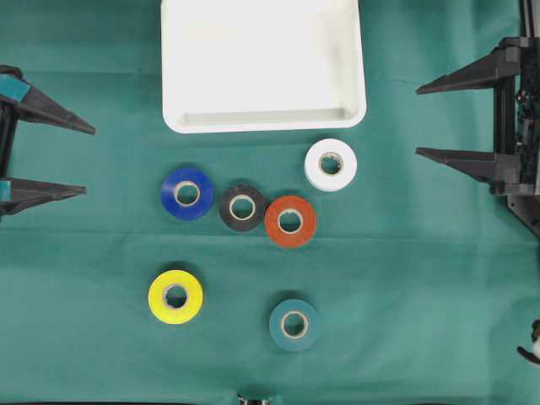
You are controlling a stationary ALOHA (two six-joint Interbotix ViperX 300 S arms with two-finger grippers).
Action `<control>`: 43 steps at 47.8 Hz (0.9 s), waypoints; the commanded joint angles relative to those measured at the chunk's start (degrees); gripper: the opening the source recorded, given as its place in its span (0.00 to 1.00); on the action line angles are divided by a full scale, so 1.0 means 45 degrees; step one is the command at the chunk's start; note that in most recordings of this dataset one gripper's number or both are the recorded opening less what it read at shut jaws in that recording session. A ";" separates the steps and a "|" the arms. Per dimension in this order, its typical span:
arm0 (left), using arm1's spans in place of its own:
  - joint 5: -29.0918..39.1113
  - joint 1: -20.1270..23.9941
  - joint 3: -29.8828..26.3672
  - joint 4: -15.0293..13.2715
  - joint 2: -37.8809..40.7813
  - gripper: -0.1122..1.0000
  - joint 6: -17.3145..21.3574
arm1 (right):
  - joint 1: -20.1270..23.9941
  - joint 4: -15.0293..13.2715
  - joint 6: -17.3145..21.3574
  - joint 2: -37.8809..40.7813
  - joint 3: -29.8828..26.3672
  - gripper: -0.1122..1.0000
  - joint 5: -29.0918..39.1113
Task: Pick up the tape from a random location and place it into the white case.
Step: 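Move the left gripper over the red-orange tape roll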
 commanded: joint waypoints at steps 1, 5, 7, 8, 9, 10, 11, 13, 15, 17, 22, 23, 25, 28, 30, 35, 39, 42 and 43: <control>-0.0430 0.0078 -0.0527 -0.0020 0.0645 1.00 -0.0020 | -0.0020 -0.0020 -0.0020 0.0117 -0.0371 0.93 -0.0059; -0.0684 0.0117 -0.0820 -0.0020 0.1309 1.00 0.0000 | -0.0020 -0.0020 -0.0039 0.0156 -0.0371 0.93 -0.0059; -0.0762 0.0156 -0.1016 -0.0020 0.1660 1.00 0.0000 | -0.0020 -0.0020 -0.0039 0.0156 -0.0371 0.93 -0.0059; -0.0781 0.0195 -0.1133 -0.0020 0.1855 1.00 0.0000 | -0.0020 -0.0020 -0.0039 0.0176 -0.0371 0.93 -0.0059; -0.0801 0.0215 -0.1270 -0.0020 0.2051 1.00 0.0000 | -0.0020 -0.0039 -0.0039 0.0176 -0.0371 0.93 -0.0059; -0.0801 0.0215 -0.1387 -0.0020 0.2266 1.00 0.0000 | -0.0020 -0.0059 -0.0039 0.0195 -0.0371 0.93 -0.0059; -0.0801 0.0273 -0.1602 -0.0020 0.2578 1.00 0.0000 | -0.0020 -0.0039 -0.0039 0.0195 -0.0391 0.93 -0.0059; -0.0801 0.0293 -0.1914 -0.0020 0.2988 1.00 0.0000 | -0.0020 -0.0039 -0.0039 0.0195 -0.0371 0.93 -0.0059; -0.0820 0.0313 -0.2207 -0.0020 0.3398 1.00 0.0020 | -0.0020 -0.0059 -0.0039 0.0176 -0.0391 0.93 -0.0059; -0.0801 0.0332 -0.2520 -0.0020 0.3789 1.00 0.0039 | -0.0020 -0.0059 -0.0039 0.0195 -0.0391 0.93 -0.0059; -0.0820 0.0391 -0.3281 -0.0020 0.4766 1.00 0.0078 | -0.0020 -0.0059 -0.0039 0.0195 -0.0391 0.93 -0.0059; -0.0820 0.0430 -0.3418 -0.0020 0.4980 1.00 0.0078 | -0.0020 -0.0059 -0.0039 0.0195 -0.0391 0.93 -0.0059; -0.0801 0.0527 -0.3770 -0.0020 0.5430 1.00 0.0078 | -0.0020 -0.0059 -0.0039 0.0195 -0.0391 0.93 -0.0059; -0.0762 0.0625 -0.4180 -0.0020 0.6016 1.00 0.0098 | -0.0020 -0.0059 -0.0039 0.0195 -0.0391 0.93 -0.0059; -0.0723 0.0664 -0.4551 -0.0020 0.6445 1.00 0.0098 | -0.0020 -0.0059 -0.0039 0.0195 -0.0391 0.93 -0.0039; -0.0566 0.0664 -0.5410 -0.0020 0.7324 1.00 0.0137 | -0.0020 -0.0059 -0.0039 0.0195 -0.0391 0.93 -0.0059; -0.0352 0.0664 -0.6094 -0.0020 0.7930 1.00 0.0195 | -0.0020 -0.0059 -0.0039 0.0234 -0.0371 0.93 -0.0039; -0.0098 0.0645 -0.6680 -0.0020 0.8457 1.00 0.0215 | -0.0020 -0.0059 -0.0039 0.0254 -0.0371 0.93 -0.0059; 0.0000 0.0645 -0.6855 0.0000 0.8613 1.00 0.0215 | -0.0020 -0.0059 -0.0039 0.0254 -0.0371 0.93 -0.0059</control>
